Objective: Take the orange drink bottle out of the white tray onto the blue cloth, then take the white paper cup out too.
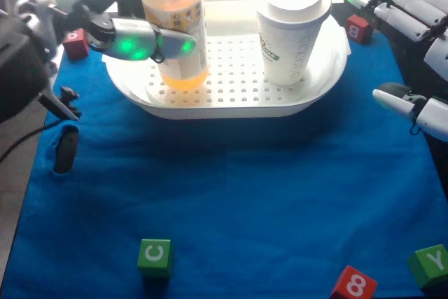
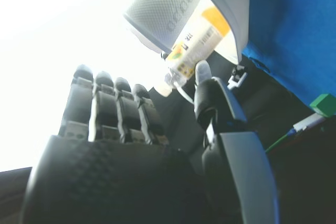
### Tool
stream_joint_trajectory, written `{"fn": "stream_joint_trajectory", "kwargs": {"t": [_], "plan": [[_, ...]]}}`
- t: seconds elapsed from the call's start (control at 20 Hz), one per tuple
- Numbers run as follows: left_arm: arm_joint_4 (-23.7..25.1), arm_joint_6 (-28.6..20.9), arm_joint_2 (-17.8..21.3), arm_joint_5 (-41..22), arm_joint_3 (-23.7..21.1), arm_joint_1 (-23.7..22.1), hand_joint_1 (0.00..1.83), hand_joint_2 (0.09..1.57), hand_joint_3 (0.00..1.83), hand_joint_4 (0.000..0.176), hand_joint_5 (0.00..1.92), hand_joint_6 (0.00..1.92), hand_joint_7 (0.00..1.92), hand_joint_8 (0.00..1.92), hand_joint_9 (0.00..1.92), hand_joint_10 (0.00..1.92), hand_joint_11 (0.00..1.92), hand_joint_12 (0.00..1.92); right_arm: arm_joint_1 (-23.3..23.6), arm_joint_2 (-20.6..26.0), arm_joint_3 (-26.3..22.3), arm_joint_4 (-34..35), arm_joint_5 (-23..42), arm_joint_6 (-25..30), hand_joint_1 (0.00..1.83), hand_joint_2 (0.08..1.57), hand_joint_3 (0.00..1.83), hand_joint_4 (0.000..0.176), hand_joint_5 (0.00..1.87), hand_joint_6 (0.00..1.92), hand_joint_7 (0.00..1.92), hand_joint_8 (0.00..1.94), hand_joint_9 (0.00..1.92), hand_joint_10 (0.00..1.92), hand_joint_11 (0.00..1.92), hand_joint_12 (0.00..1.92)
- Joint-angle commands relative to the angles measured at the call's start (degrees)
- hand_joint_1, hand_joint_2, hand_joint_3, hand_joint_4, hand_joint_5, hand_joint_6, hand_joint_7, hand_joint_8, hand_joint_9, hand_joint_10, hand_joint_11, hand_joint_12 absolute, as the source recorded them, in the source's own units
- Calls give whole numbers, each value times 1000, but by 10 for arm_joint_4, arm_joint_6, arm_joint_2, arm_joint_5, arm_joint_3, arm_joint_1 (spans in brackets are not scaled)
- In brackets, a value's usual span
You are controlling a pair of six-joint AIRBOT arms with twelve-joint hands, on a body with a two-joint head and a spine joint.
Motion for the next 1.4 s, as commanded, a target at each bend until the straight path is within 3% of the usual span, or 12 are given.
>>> {"fn": "stream_joint_trajectory", "kwargs": {"t": [0.0,0.1,0.15,0.25,0.3,0.55,0.75,0.8,1.05,1.1,1.15,1.35], "plan": [[2,-8,9,-120,-3,-8,895,1258,1,149,691,1424,474,1627,461,1870,504,1921,3,1,0,-4,72,-2,550,1336,0,0,0,0,0,0,0,0,0,0],[24,-8,35,-163,-33,-7,914,1244,0,134,722,1382,538,1394,538,1624,529,1921,0,2,0,-1,72,-2,536,1337,0,0,0,0,0,0,0,0,0,0],[37,-8,51,-192,-53,-4,1087,1272,4,0,643,1374,701,1520,556,1607,556,1921,-1,2,-1,0,72,-2,522,1338,0,0,0,0,0,0,0,0,0,0],[53,-4,81,-252,-94,19,1120,1276,1,0,648,1377,736,1520,638,1551,601,1921,-2,2,-1,2,72,-2,512,1338,0,0,0,0,0,0,0,0,0,0],[57,-4,93,-276,-108,33,936,1269,0,95,673,1426,546,1373,574,1565,560,1921,-2,1,-1,4,72,-2,543,1333,0,0,0,0,0,0,0,0,0,0],[71,-4,152,-391,-193,121,895,1267,0,120,682,1432,559,1192,561,1451,483,1880,-3,-1,-2,9,72,-2,559,1331,0,0,0,0,0,0,0,0,0,0],[76,-8,152,-393,-218,159,932,1248,2,83,714,1389,579,1254,619,1514,630,1863,-4,-1,-1,13,72,-3,561,1324,0,0,0,0,0,0,0,0,0,0],[76,-13,148,-379,-218,162,888,1187,0,0,583,915,625,1175,611,1509,577,1897,-4,-1,-1,13,72,-3,578,1321,0,0,0,0,0,0,0,0,0,0],[78,-40,128,-330,-210,180,978,1249,0,9,716,1375,673,1145,589,1503,522,1911,-4,-1,-1,14,71,-3,582,1331,1,0,0,0,0,0,0,0,0,0],[77,-42,126,-326,-210,186,929,1263,2,67,689,1421,620,1101,524,1500,459,1917,-4,-1,0,15,71,-3,582,1334,2,0,0,0,0,0,0,0,0,0],[74,-47,125,-320,-210,196,878,1207,0,0,508,948,581,1045,465,1463,378,1906,-4,-1,0,15,71,-3,545,1344,6,0,0,0,0,0,0,0,0,0],[71,-51,126,-312,-219,226,717,1212,2,15,323,339,315,445,155,1007,20,1661,-4,-1,0,17,71,-3,545,1340,0,0,0,0,0,0,0,0,0,0]]}}
